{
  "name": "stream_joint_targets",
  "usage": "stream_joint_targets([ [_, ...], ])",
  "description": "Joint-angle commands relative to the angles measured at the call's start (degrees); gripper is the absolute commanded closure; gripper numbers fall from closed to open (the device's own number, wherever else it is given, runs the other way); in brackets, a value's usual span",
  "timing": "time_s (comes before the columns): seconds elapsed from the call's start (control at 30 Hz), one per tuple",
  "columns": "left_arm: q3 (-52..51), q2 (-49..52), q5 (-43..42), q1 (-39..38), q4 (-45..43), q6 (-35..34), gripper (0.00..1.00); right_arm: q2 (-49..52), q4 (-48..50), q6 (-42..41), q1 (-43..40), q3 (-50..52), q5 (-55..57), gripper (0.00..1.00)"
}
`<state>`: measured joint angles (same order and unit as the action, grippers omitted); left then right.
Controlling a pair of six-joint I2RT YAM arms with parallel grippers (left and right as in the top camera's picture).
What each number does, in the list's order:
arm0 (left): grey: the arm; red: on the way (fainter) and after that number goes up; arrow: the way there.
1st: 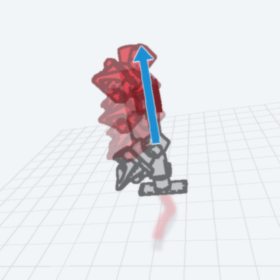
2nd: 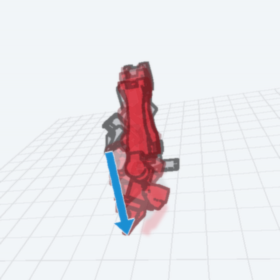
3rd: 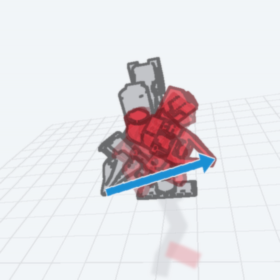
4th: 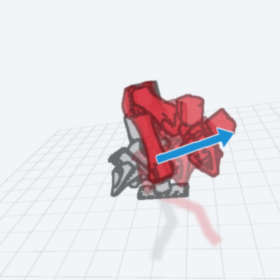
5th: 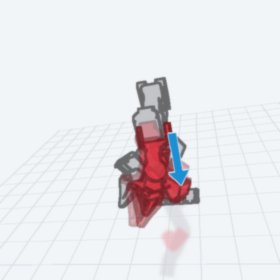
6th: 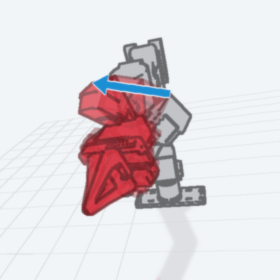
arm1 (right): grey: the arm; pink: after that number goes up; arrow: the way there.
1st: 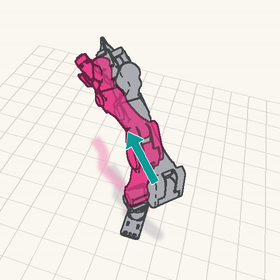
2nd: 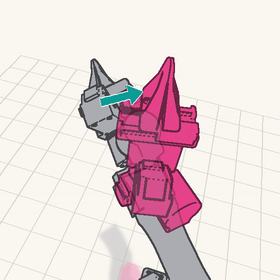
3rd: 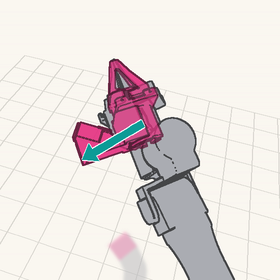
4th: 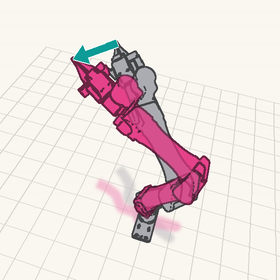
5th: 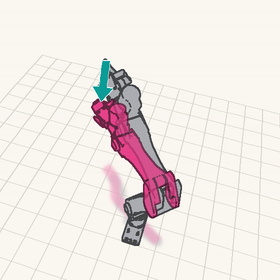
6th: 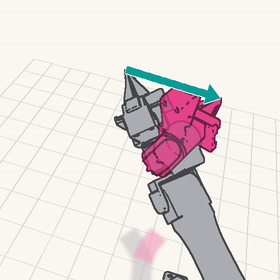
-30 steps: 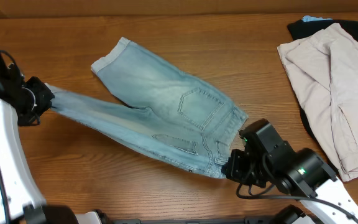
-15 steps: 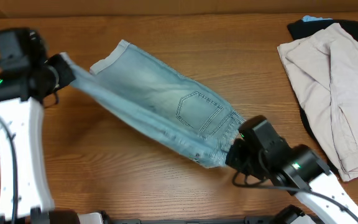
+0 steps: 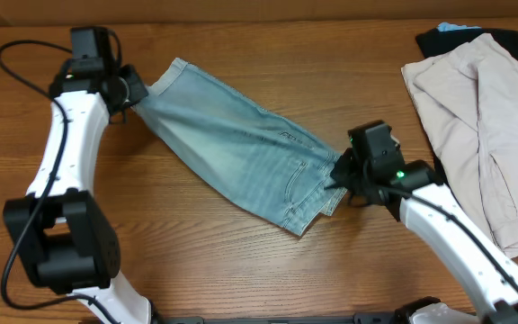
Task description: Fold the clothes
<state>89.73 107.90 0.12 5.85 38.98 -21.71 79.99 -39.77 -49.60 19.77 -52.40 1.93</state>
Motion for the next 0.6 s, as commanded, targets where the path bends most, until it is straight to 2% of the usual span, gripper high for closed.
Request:
stream_joint_targets([
  [0.0, 1.27, 2.19, 2.21, -1.95, -3.19, -1.2, 0.87, 4.02, 2.86, 3.67, -2.99, 0.33, 2.25, 0.92],
  [0.03, 1.27, 2.47, 2.21, -2.54, -4.24, -1.2, 0.77, 5.33, 3.82, 3.67, -3.58, 0.33, 2.25, 0.89],
  [0.1, 1.29, 3.04, 2.21, -3.65, -6.05, -1.18, 0.43, 7.72, 5.79, 4.52, -4.7, 0.33, 2.12, 0.76],
  [0.13, 1.27, 3.26, 2.23, -4.15, -6.73, -1.18, 0.31, 8.59, 6.86, 5.38, -5.2, 0.33, 1.49, 0.66],
  [0.2, 1.29, 3.32, 2.23, -4.96, -7.8, -0.9, 0.04, 9.46, 8.24, 7.3, -6.23, 0.28, -0.76, 0.39],
  [0.23, 1.31, 3.3, 2.19, -5.22, -8.02, -0.48, 0.0, 9.46, 8.26, 7.93, -6.78, 0.22, -2.32, 0.27],
  [0.33, 2.62, 2.62, 1.51, -5.27, -6.05, -0.11, 0.0, 8.66, 6.08, 9.66, -8.52, -0.74, -8.94, 0.13],
  [0.43, 6.4, 1.88, 1.07, -4.66, 0.76, 0.13, 0.0, 7.54, 0.9, 11.19, -9.92, -1.31, -14.36, 0.11],
  [0.57, 12.2, 1.81, 0.33, -4.09, 10.95, 5.51, 0.0, 7.85, -4.59, 13.49, -9.03, -0.37, -16.24, 0.13],
])
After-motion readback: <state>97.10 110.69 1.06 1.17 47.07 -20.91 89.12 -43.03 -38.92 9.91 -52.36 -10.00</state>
